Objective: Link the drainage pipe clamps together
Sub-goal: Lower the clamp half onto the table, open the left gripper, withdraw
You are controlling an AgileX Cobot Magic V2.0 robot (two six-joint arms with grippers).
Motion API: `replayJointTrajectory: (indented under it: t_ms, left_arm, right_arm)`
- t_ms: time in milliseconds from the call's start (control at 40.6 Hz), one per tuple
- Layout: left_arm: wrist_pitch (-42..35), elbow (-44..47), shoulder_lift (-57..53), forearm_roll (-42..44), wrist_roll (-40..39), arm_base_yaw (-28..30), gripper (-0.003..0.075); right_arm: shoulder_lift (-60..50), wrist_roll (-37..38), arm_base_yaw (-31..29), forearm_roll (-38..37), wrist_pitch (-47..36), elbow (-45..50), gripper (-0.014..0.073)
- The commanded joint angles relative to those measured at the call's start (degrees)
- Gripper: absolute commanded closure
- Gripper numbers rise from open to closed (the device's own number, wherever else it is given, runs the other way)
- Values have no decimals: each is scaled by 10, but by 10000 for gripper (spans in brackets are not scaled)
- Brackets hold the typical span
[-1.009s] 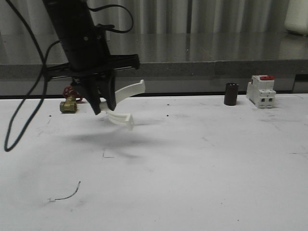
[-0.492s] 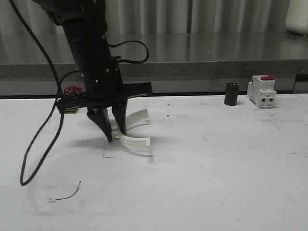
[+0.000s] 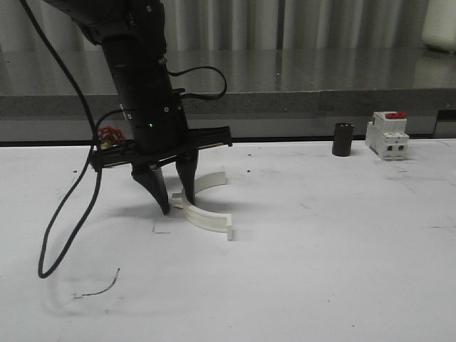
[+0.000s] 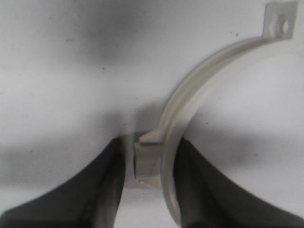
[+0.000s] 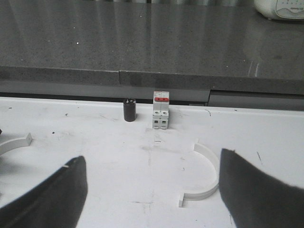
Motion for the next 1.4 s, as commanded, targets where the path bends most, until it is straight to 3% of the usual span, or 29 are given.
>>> replayJointTrajectory:
  t_ms: [0,98,468,541,714,763,911,1132,1378]
  left_arm:
    - [-2,-32,-33,-9,-4,-4,342]
    - [7,-55,-35,-9,4,-4,309]
    - [38,-83,-116,32,137,-4,322]
    - [32,-78,-142,34,174,-4,380]
    - [-24,-35,-212,46,191,-2,688]
    - [-34,-23,-233,64,191,0,738]
    - [-42,34,-297,108,191,21,741]
    - [-92,168,-422,113,200,103,740]
    - [-243,399,-600,127,212,151,741]
  right_arm:
    - [8,-4,-1,-5,-43,-21,4]
    - [8,-4,-1,-5,-43,-21,4]
    - [8,-4,-1,-5,-43,-21,4]
    - [8,-4,-1,-5,-43,-21,4]
    - [8,-4,-1,-5,-43,-21,4]
    - [8,-4,-1,-5,-43,-21,4]
    - [8,-4,-1,-5,-43,-21,4]
    - [8,-4,-1,-5,-43,-21,4]
    - [8,-4,-1,-5,-43,-21,4]
